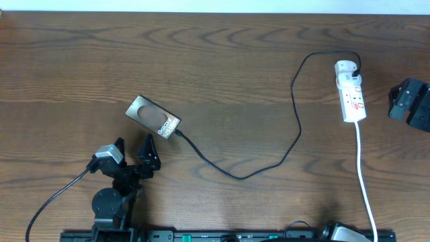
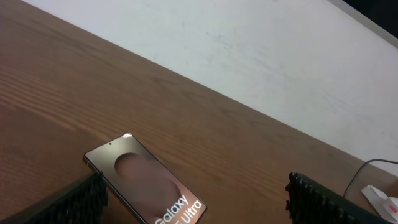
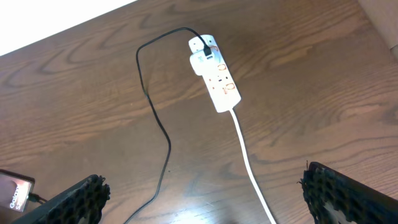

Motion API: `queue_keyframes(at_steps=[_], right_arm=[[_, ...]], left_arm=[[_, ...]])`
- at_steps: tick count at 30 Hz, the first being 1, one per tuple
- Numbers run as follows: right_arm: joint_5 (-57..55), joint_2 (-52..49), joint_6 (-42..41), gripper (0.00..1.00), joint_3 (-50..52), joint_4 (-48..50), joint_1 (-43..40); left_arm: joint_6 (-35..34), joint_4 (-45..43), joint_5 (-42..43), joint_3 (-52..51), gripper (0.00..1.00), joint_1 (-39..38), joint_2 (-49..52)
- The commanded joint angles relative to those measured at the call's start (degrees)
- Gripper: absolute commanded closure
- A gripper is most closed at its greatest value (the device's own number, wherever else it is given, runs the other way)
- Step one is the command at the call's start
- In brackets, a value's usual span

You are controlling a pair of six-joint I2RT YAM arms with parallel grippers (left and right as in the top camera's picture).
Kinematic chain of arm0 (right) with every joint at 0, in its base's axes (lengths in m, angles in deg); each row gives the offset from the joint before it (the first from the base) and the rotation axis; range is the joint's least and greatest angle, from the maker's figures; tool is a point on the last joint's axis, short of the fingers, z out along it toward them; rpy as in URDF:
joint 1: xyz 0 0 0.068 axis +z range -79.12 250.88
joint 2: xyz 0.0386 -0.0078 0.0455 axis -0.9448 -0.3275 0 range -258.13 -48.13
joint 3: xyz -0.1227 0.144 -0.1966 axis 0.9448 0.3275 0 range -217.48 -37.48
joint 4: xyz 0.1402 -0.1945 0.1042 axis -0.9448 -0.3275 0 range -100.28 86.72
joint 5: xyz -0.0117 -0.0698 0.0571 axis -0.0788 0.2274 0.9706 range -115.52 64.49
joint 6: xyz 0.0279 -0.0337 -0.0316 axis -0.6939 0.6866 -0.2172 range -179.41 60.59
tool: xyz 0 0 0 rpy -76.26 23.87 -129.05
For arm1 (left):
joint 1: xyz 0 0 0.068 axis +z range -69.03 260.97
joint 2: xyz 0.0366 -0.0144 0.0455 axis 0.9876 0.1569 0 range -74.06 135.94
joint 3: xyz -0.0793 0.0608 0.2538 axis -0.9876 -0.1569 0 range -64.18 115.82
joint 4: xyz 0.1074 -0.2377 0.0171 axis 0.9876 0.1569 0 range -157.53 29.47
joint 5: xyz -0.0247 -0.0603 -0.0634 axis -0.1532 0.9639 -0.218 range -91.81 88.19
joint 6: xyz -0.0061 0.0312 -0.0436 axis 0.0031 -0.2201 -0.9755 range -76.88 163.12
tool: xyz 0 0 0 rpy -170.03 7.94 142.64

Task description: Plug charger to phone and switch on socket

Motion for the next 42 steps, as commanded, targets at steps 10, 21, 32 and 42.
queue_keyframes(at_steps=[10, 21, 32, 42], right_arm=[[-0.26, 2.82, -0.57, 0.01, -0.11, -0.07, 0.57], [-2.23, 21.92, 1.40, 0.01, -0.11, -0.07, 9.07], [7.82, 40.61, 13.42, 0.01, 17.09, 30.36, 13.88], [24.17, 49.09, 29.53, 0.01, 59.82, 78.79, 16.44]], left_arm=[[0.76, 2.51, 0.79, -0.55, 0.09, -0.28, -0.33], [0.79, 2.51, 0.79, -0.55, 0.09, -0.28, -0.35], [0.79, 2.51, 0.79, -0.55, 0.09, -0.28, -0.28], [0.79, 2.51, 0.79, -0.55, 0.09, -0.28, -0.26]])
